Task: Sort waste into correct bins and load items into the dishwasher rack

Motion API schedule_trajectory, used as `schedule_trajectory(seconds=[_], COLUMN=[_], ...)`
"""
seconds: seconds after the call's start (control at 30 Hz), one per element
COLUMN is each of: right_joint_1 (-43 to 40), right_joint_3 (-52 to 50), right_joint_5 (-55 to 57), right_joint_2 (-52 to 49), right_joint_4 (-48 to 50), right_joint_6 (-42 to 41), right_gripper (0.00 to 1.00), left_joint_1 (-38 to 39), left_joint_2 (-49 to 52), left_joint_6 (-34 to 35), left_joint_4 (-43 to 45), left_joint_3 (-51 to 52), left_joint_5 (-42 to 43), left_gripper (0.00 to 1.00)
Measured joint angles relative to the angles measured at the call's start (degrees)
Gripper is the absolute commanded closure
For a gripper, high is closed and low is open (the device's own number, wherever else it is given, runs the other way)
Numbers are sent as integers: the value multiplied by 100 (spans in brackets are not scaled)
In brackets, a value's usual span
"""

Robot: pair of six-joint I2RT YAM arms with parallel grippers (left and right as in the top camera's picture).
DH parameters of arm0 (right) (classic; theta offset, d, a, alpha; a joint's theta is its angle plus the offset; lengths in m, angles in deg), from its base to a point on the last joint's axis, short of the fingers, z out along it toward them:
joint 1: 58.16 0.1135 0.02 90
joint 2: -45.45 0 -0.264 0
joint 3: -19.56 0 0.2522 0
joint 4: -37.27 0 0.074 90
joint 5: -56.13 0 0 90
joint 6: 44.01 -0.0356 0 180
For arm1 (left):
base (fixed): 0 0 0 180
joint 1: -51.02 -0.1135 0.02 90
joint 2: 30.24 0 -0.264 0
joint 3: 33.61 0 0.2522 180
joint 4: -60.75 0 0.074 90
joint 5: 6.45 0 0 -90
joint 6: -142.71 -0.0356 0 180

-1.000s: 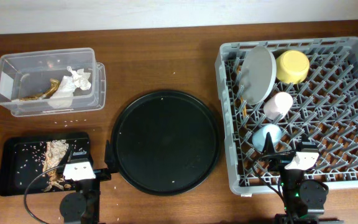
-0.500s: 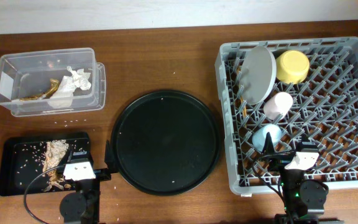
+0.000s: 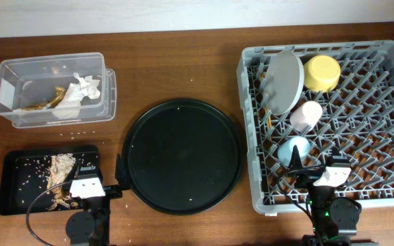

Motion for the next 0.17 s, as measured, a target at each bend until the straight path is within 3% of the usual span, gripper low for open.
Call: schedule_trajectory(seconds=[0.17], right_joint_1=[0], right_joint_3=[0], right_joint_5=[0], right_joint_2=[0], right_joint_4=[0], right_joint_6=[0], right_gripper=[1], left_joint_1=[-2], left_joint_2=[0], left_joint_6=[-2], left_joint_4=[0], left_joint_3=[0], left_joint_5=[2], left_gripper=[1])
